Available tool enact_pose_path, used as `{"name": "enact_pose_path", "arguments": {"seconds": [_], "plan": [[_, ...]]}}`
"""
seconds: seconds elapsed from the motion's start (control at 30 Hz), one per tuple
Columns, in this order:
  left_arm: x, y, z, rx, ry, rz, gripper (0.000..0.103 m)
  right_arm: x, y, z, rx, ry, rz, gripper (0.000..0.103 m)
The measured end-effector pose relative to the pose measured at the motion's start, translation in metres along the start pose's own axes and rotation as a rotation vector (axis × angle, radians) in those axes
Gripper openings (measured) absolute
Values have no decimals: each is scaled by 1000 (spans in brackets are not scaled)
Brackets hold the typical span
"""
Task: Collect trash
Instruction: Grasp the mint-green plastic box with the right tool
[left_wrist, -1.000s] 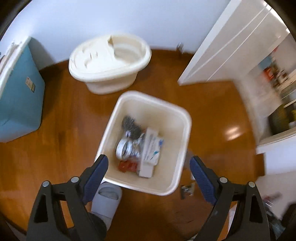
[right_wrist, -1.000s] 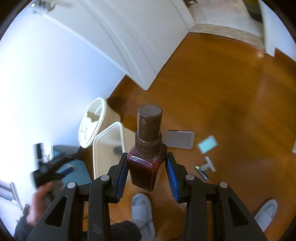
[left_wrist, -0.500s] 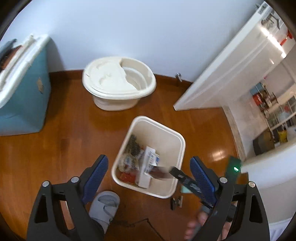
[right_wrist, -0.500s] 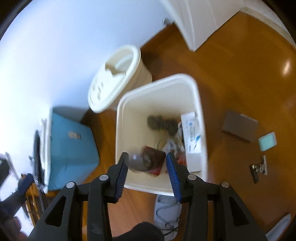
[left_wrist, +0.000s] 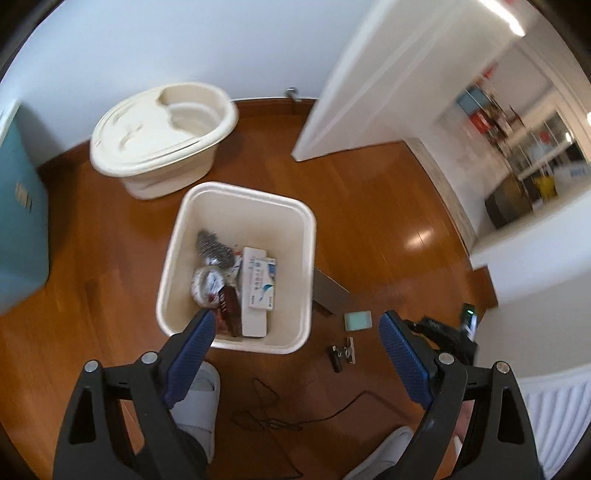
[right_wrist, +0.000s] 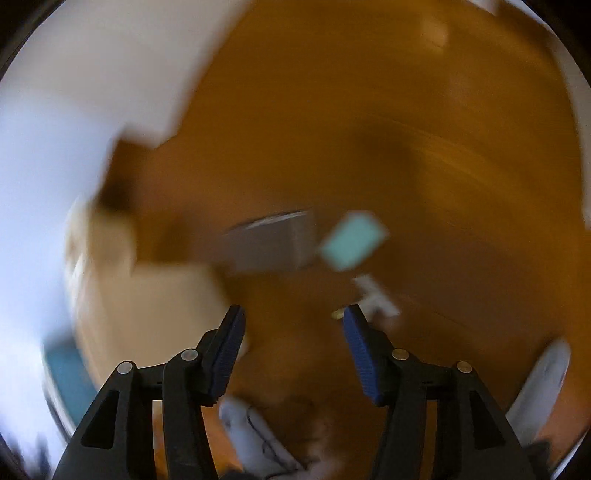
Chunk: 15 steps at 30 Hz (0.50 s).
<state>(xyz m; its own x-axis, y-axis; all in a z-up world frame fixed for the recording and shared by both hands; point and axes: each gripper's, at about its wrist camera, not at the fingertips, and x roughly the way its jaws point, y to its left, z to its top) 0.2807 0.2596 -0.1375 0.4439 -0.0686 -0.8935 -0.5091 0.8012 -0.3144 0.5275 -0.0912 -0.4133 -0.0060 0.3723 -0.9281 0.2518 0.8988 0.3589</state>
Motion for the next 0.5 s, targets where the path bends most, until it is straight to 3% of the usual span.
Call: {"name": "enact_pose_path", "arguments": {"seconds": [0.13,0.33,0.5], "plan": [[10,-21,-2,42,35,-22,91,51,-42,27,178,12,-3,68],[31,-33,-6,57,119,-31,91,125,-33,51,198,25,-33,69],[34,-42,-7,85,129,-35,91,164,-30,62,209,13,-148,69]]}}
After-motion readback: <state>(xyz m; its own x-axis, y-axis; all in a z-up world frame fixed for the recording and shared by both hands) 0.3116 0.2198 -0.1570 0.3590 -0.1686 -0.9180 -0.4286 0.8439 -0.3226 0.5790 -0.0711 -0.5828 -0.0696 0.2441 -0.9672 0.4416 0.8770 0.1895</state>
